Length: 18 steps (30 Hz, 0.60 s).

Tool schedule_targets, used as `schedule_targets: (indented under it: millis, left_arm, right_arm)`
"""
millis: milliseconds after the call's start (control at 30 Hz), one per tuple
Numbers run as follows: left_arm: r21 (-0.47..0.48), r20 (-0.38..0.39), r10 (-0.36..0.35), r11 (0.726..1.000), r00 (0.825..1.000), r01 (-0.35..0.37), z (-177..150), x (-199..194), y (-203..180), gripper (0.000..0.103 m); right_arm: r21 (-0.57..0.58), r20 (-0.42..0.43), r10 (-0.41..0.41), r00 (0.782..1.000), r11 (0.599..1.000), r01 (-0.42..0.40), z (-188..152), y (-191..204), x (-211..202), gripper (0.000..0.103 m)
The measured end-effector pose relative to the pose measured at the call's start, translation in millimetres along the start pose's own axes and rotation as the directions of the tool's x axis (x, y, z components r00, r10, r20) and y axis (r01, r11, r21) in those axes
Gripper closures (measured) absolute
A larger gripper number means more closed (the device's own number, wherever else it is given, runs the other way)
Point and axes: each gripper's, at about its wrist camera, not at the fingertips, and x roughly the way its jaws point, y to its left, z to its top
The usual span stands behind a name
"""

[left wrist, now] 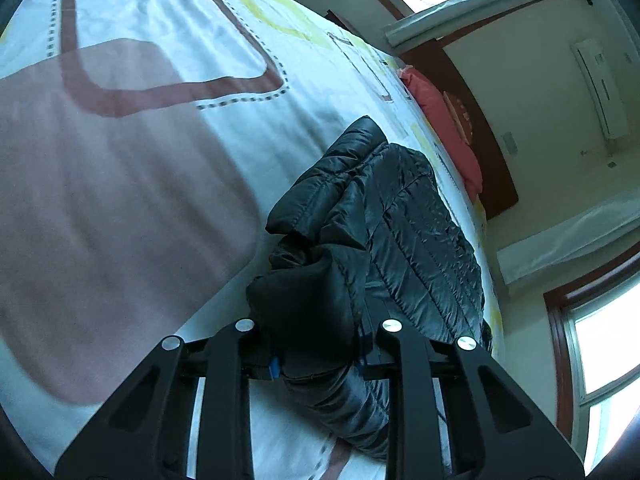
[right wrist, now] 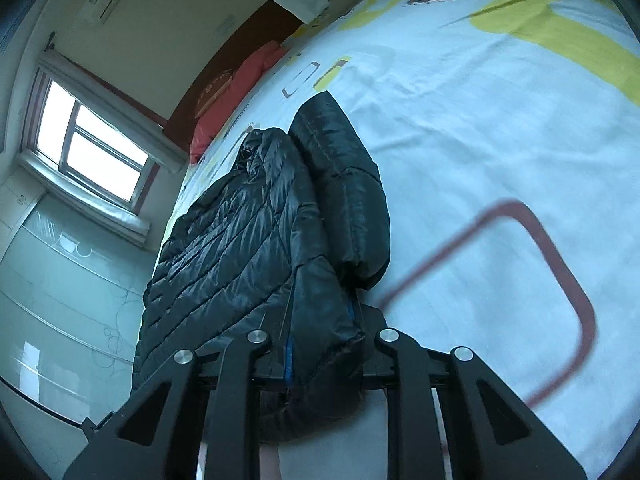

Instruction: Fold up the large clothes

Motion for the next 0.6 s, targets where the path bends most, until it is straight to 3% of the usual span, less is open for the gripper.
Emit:
schedule_targets:
  millis: [200,467,600]
  left_arm:
    - [0.016,-0.017,0.013,1.0,1.0,-0.012,1.4,0.3,7.1,0.072]
    - [0.01,-0.031,0.055,0.998,0.998,-0.055,-0.2,-16.2,18.3,0.047]
    - [0.014,-0.047,0.075,0.997,0.996,-0.074,1.2,-27.1,24.0,0.043]
  right_arm:
    - [0.044,-0.009,0.023,1.0,0.999,-0.023,6.7,-7.6,4.3,0.077]
    - [0.048,0.012,0.003,1.0,0.999,-0.003,0.9,-15.4,-21.3,0.069]
    - [0.051,0.034,-0.025,0.999,0.998,0.023,1.1,-25.4,-41.3,0.069]
